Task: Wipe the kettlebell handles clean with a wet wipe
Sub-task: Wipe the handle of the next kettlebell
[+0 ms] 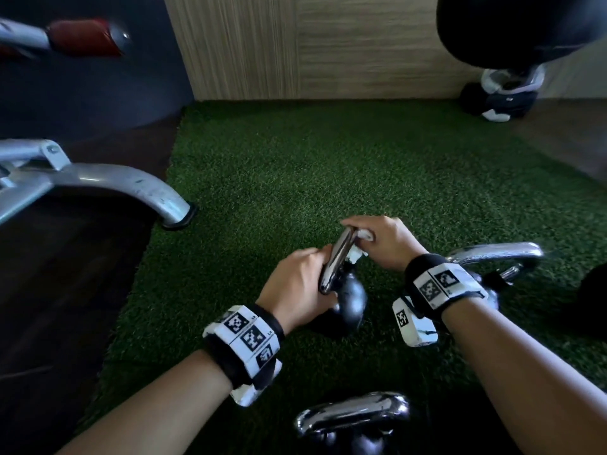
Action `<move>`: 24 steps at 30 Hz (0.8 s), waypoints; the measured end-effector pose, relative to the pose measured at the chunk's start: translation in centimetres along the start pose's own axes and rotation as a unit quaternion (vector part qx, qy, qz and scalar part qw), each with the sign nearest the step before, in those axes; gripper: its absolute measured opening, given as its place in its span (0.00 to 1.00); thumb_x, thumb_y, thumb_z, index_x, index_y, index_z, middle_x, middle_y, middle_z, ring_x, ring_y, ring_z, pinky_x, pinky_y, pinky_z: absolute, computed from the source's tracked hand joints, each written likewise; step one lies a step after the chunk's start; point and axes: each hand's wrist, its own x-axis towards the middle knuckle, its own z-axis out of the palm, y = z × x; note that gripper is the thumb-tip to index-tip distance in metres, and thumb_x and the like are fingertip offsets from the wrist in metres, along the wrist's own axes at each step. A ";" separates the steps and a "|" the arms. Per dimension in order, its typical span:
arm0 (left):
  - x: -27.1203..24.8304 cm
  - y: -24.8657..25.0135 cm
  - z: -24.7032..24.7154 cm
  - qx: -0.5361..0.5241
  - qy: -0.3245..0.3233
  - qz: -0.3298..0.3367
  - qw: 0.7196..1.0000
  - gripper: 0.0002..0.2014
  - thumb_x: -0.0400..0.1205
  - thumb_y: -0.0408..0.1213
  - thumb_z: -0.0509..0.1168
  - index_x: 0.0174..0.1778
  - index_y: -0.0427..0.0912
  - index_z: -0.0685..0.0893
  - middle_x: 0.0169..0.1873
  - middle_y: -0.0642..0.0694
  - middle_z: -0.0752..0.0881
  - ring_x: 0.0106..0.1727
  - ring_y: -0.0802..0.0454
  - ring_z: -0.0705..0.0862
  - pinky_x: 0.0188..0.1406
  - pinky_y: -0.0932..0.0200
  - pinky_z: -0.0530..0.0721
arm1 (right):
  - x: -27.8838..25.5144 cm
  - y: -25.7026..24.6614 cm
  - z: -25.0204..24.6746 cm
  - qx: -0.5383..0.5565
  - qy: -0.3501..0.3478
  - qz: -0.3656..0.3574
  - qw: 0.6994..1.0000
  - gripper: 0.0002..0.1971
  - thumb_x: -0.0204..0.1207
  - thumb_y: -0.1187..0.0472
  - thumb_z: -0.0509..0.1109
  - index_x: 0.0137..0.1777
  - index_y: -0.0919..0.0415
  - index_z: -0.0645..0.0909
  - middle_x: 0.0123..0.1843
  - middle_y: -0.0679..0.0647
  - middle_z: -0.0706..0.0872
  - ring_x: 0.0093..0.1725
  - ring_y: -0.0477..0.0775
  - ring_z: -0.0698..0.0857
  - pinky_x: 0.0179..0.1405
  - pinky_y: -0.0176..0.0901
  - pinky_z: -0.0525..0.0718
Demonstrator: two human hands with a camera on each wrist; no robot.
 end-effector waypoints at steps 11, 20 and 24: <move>3.3 -3.7 -5.5 0.235 -0.130 0.010 0.963 0.40 0.73 0.53 0.80 0.80 0.72 0.70 0.51 0.60 0.83 0.56 0.54 0.85 0.54 0.50 0.85 | -3.9 -1.3 -1.1 -0.036 0.007 0.082 0.996 0.23 0.75 0.63 0.81 0.70 0.57 0.87 0.61 0.58 0.92 0.54 0.50 0.89 0.54 0.30 0.76; 1.8 -2.0 -4.4 0.190 -0.088 -0.074 0.975 0.35 0.74 0.44 0.82 0.78 0.59 0.80 0.59 0.46 0.91 0.59 0.48 0.90 0.63 0.56 0.86 | -5.0 -1.8 -2.5 -0.010 -0.007 0.093 0.996 0.21 0.74 0.64 0.82 0.68 0.55 0.89 0.61 0.56 0.92 0.58 0.52 0.89 0.55 0.30 0.75; 2.2 1.4 -6.2 0.228 -0.182 -0.111 0.950 0.29 0.75 0.52 0.76 0.74 0.54 0.82 0.65 0.48 0.88 0.62 0.47 0.88 0.62 0.49 0.87 | -7.3 -1.4 -8.2 0.012 0.024 0.105 0.994 0.18 0.68 0.65 0.84 0.58 0.55 0.90 0.51 0.50 0.90 0.54 0.52 0.86 0.42 0.26 0.73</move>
